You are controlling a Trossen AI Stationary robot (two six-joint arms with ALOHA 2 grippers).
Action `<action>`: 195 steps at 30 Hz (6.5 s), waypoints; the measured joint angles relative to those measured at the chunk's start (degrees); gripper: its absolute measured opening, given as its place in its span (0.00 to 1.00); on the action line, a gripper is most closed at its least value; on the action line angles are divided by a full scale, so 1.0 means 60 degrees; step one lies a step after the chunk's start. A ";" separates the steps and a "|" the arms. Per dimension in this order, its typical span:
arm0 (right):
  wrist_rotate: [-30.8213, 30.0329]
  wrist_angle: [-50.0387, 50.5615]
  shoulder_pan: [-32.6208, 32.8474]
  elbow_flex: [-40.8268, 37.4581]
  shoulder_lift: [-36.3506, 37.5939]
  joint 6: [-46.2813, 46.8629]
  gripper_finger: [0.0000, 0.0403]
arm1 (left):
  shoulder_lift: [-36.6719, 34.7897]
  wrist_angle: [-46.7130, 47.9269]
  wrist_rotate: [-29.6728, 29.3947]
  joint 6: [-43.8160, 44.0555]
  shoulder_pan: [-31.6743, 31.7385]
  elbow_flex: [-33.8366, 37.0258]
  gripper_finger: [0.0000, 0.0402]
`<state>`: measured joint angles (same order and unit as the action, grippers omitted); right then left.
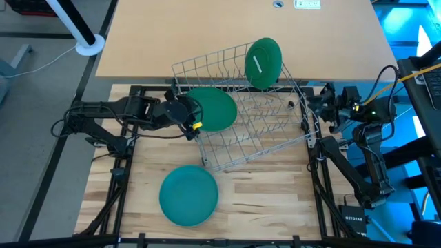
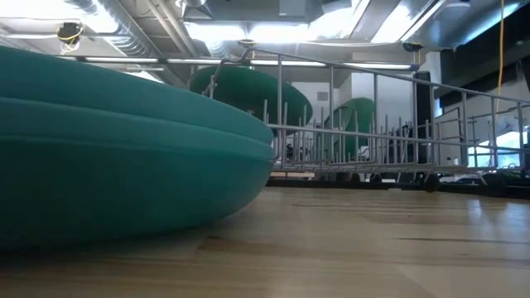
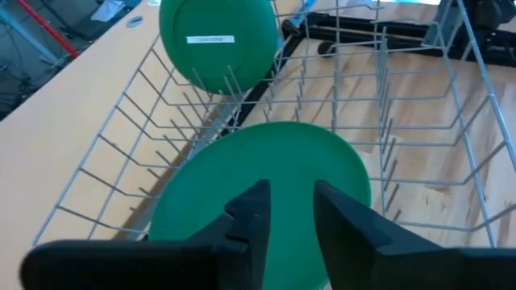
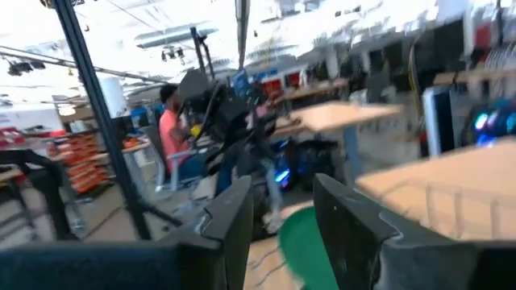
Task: Sort dishes
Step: Put the dark green plate in the dish rack
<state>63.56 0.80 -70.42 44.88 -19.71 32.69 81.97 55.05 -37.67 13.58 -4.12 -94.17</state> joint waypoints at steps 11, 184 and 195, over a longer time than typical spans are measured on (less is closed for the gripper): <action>-0.0393 -0.2964 0.1254 0.0663 -0.2693 0.0438 0.34 | -0.0015 -0.0037 0.0001 0.0009 0.0007 0.0000 0.24; -0.3339 -0.3057 0.4239 0.4433 -1.1259 0.2760 0.02 | -0.0011 0.2510 0.0004 0.4240 -0.0379 0.0007 0.25; -0.3509 -0.2311 0.4242 0.4458 -1.1302 0.2240 0.02 | -0.0011 0.2513 0.0004 0.4240 -0.0379 0.0007 0.25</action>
<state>42.51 -13.06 -44.97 71.63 -87.53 46.13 81.91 70.13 -37.65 39.03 -6.39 -94.13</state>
